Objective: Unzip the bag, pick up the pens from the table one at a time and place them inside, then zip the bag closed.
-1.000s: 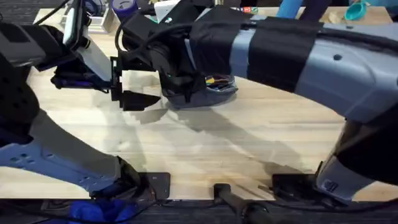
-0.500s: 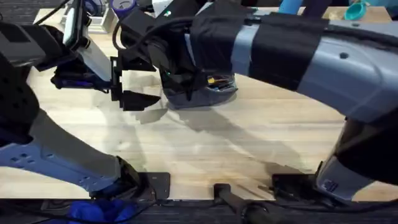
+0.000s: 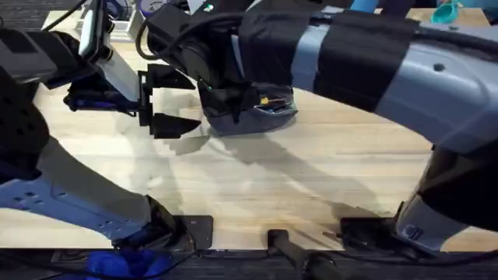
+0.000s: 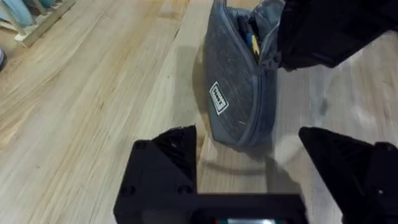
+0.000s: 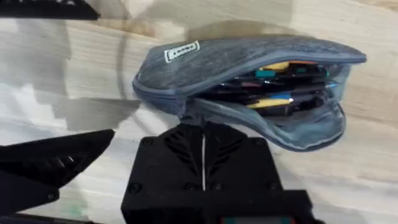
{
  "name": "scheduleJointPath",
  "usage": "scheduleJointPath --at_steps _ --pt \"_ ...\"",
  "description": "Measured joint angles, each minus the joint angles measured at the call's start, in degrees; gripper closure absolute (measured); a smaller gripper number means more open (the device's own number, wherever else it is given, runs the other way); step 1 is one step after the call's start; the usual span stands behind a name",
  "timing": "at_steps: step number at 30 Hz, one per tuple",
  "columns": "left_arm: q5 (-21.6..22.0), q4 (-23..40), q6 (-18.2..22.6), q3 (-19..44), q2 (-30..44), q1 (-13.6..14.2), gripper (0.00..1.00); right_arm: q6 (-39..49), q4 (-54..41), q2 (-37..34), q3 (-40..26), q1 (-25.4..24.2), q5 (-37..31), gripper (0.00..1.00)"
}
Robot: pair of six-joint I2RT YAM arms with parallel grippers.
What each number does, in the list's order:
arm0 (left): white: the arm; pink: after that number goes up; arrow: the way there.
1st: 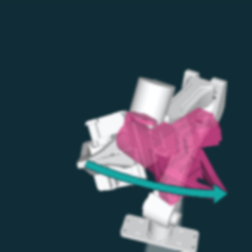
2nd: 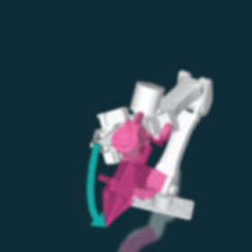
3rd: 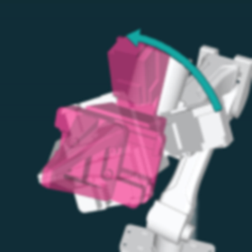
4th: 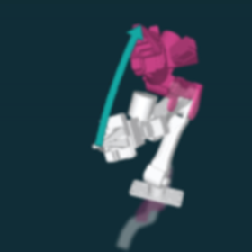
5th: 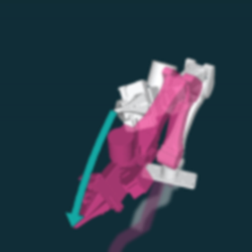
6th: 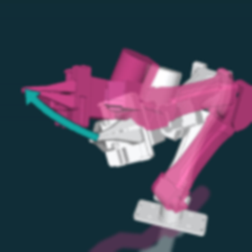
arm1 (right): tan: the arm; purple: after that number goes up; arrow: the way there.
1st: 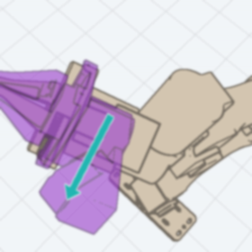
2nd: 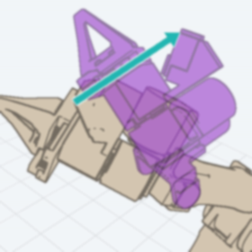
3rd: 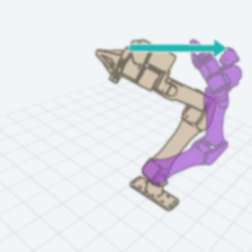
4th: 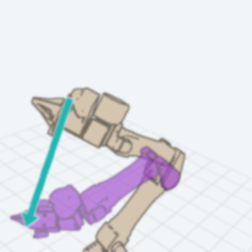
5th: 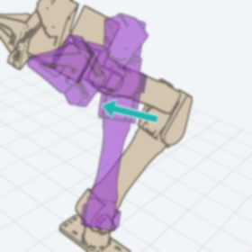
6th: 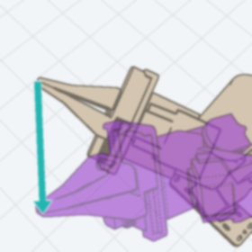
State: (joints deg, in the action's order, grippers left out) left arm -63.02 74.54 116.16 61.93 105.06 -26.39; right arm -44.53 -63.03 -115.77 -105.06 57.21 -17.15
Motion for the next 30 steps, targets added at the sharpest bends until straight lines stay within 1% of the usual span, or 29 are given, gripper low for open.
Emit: scheduleJointPath --at_steps 8,9,25,26,27,30 --pt "0.0 0.0 0.0 0.0 0.0 0.0 0.007 0.0 -3.6 0.0 -4.0 0.0 0.0 0.97" --pt "0.0 0.0 0.0 0.0 0.0 0.0 0.008 0.0 -4.0 0.0 -5.6 0.0 0.0 0.972" --pt "0.0 0.0 0.0 0.0 0.0 0.0 0.007 0.8 -4.1 0.0 -5.6 0.0 0.0 0.971" --pt "0.0 -0.1 0.0 0.0 0.0 0.1 0.007 0.9 -4.1 0.0 -5.6 0.0 0.0 0.971" --pt "0.0 -1.1 0.0 0.0 0.0 1.1 0.008 1.1 -4.1 0.0 -5.6 0.0 0.0 0.971" --pt "0.0 -1.4 0.0 0.0 0.0 2.8 0.007 1.3 -4.1 0.0 -5.6 0.0 0.0 0.971"
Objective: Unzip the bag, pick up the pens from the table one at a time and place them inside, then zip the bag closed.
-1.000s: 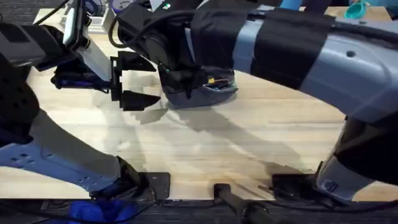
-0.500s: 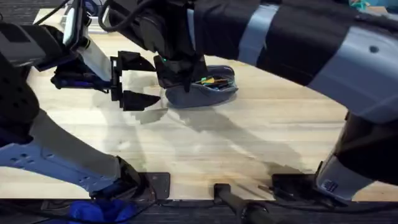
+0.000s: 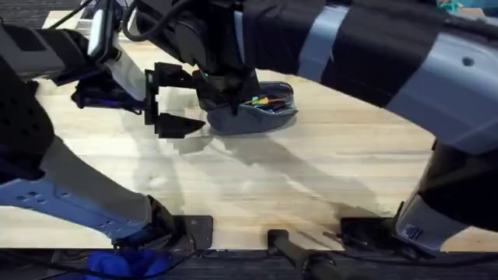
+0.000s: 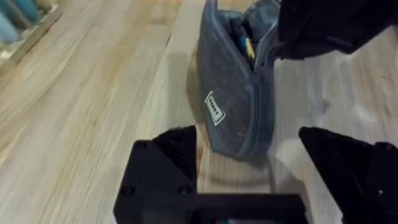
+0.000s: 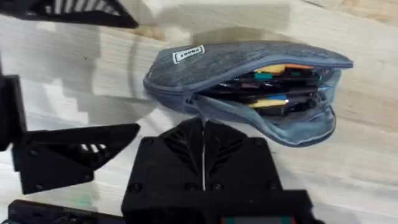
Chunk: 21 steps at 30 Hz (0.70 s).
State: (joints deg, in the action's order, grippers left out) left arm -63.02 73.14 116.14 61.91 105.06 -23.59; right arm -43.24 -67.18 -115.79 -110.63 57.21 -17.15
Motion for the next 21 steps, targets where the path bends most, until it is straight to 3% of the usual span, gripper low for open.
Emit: scheduleJointPath --at_steps 14,21 --pt "0.0 -4.2 0.0 0.0 0.0 7.5 0.043 0.0 0.0 0.0 0.0 0.0 0.0 0.972" --pt "0.0 -5.1 0.0 0.0 0.0 8.9 0.119 0.0 0.0 0.0 0.0 0.0 0.0 0.972"
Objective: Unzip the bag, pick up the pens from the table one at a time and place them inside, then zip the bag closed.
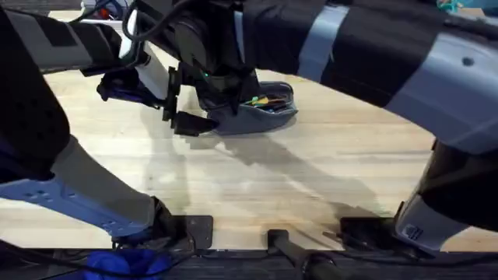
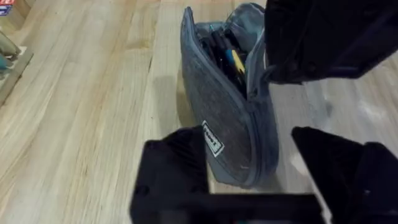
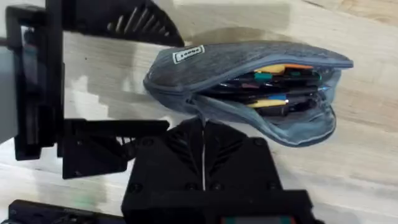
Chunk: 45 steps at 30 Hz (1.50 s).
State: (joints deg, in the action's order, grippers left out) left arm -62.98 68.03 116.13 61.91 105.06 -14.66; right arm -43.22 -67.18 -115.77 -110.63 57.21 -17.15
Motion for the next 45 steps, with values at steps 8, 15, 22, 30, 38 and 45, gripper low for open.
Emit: scheduleJointPath --at_steps 8,15,22,30,38,45 --pt "0.0 -0.1 0.0 0.0 0.0 0.0 0.363 0.0 0.0 0.0 0.0 0.0 0.0 0.971" --pt "0.2 0.1 0.0 0.0 0.0 0.0 0.727 0.0 0.0 0.0 0.0 0.0 0.0 0.971" --pt "0.2 0.1 0.0 0.0 0.0 0.0 0.957 0.0 0.0 0.0 0.0 0.0 0.0 0.971" --pt "0.2 0.1 0.0 0.0 0.0 0.0 0.957 0.0 0.0 0.0 0.0 0.0 0.0 0.971" --pt "0.2 0.1 0.0 0.0 0.0 0.0 0.957 0.9 0.0 0.0 0.0 0.0 0.0 0.971" --pt "0.2 0.1 0.0 0.0 0.0 0.0 0.957 1.3 -2.5 0.0 0.0 -1.2 0.1 0.971"
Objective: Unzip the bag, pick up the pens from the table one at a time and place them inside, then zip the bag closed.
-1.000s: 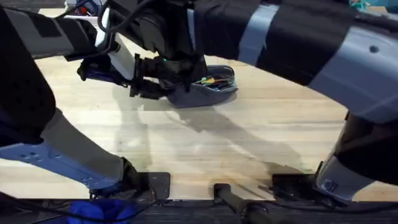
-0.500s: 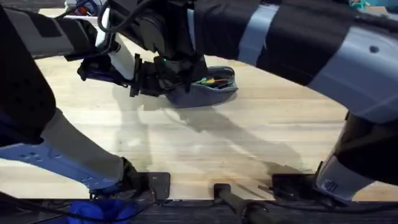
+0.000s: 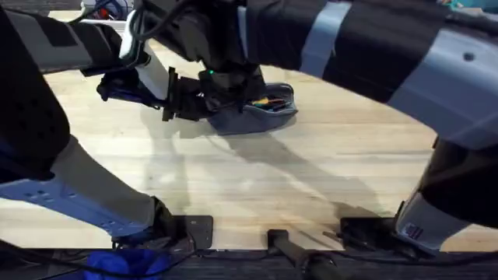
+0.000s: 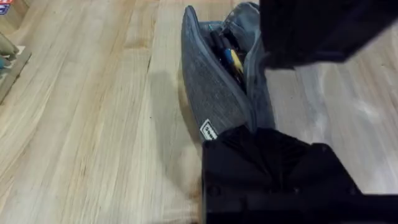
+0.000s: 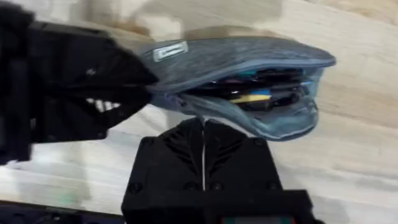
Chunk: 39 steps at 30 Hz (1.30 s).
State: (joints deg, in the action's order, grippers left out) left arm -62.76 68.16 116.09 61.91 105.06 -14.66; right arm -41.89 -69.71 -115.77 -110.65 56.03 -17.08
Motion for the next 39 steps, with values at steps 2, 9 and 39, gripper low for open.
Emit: scheduleJointPath --at_steps 2,9,39 --pt "0.0 0.0 0.0 0.0 0.0 0.1 0.957 0.0 -0.8 0.0 0.0 -0.9 0.3 0.971" --pt "0.0 0.0 0.0 0.0 0.0 0.1 0.957 1.9 -1.5 0.0 0.0 -1.9 1.0 0.972" --pt "0.0 0.2 0.0 0.0 0.0 0.1 0.959 6.1 -0.7 0.0 2.5 -9.1 6.2 0.969"
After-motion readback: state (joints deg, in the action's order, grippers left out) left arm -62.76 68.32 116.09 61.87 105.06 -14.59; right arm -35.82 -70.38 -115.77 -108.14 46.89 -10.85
